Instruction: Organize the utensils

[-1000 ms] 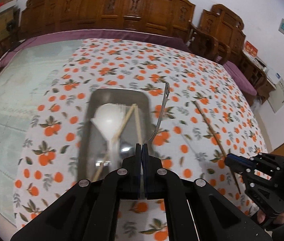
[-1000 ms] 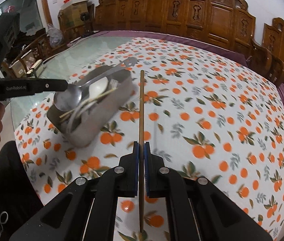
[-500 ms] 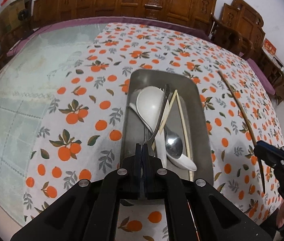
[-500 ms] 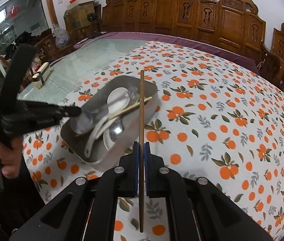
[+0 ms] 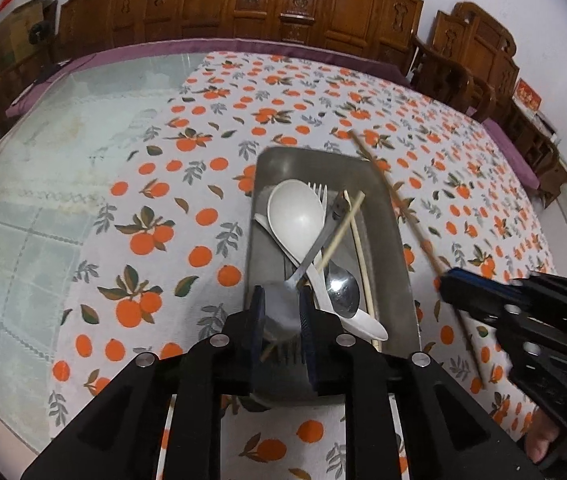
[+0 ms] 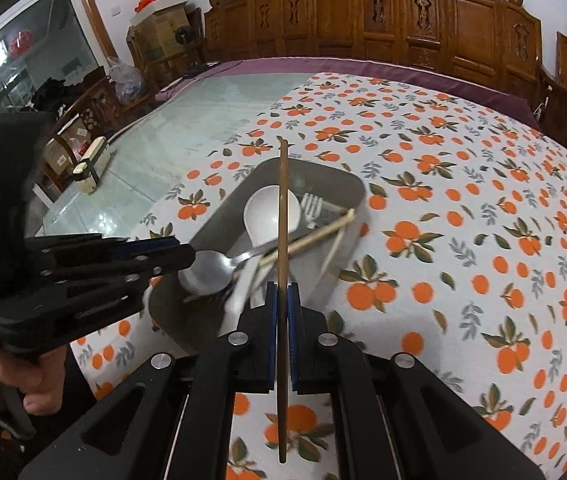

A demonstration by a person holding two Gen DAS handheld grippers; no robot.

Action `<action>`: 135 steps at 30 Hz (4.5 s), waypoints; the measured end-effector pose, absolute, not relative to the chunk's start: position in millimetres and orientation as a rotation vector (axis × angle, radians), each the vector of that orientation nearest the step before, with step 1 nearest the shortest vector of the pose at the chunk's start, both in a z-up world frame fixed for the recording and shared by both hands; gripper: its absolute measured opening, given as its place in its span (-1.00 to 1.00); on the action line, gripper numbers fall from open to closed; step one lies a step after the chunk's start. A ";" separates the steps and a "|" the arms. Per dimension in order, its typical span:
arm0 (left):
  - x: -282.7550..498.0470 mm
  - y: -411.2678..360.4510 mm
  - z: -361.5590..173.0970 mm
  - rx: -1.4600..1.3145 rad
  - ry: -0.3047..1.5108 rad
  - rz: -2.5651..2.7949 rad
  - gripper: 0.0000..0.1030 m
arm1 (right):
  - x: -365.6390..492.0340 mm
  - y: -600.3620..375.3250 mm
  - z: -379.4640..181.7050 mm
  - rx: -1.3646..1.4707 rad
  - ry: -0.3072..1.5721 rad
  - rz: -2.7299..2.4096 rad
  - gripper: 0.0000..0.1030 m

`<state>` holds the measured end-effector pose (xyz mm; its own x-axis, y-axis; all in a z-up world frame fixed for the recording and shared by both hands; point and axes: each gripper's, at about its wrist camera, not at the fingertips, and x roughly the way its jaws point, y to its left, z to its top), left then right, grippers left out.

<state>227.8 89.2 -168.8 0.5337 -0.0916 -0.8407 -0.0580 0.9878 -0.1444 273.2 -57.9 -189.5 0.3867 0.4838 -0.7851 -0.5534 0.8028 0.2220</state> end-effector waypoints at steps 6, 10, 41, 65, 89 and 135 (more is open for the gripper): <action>215.1 105.8 -152.1 -0.158 0.972 -0.002 -0.68 | 286.5 -35.7 -201.6 -0.031 1.014 0.649 -0.88; 208.1 115.9 -144.8 -0.148 0.956 0.007 -0.66 | 296.5 -25.9 -210.5 0.023 1.045 0.641 -0.88; 175.9 111.7 -112.5 -0.111 0.879 0.019 -0.15 | 261.0 -65.5 -167.7 -0.007 0.883 0.592 -0.62; 92.8 20.2 -55.4 -0.023 0.727 -0.056 0.85 | 105.0 -199.9 -63.8 0.024 0.590 0.296 0.95; 30.2 -3.3 47.7 0.018 0.513 -0.059 0.85 | 26.0 -217.7 42.9 0.013 0.354 0.232 0.95; 24.4 1.8 55.1 0.000 0.488 -0.045 0.85 | 23.4 -217.0 47.0 0.026 0.352 0.215 0.95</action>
<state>24.4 1.8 55.1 0.8824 -0.0431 -0.4686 0.0430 0.9990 -0.0108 23.4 -217.0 47.0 0.9162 0.2131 -0.3394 -0.2039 0.9770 0.0629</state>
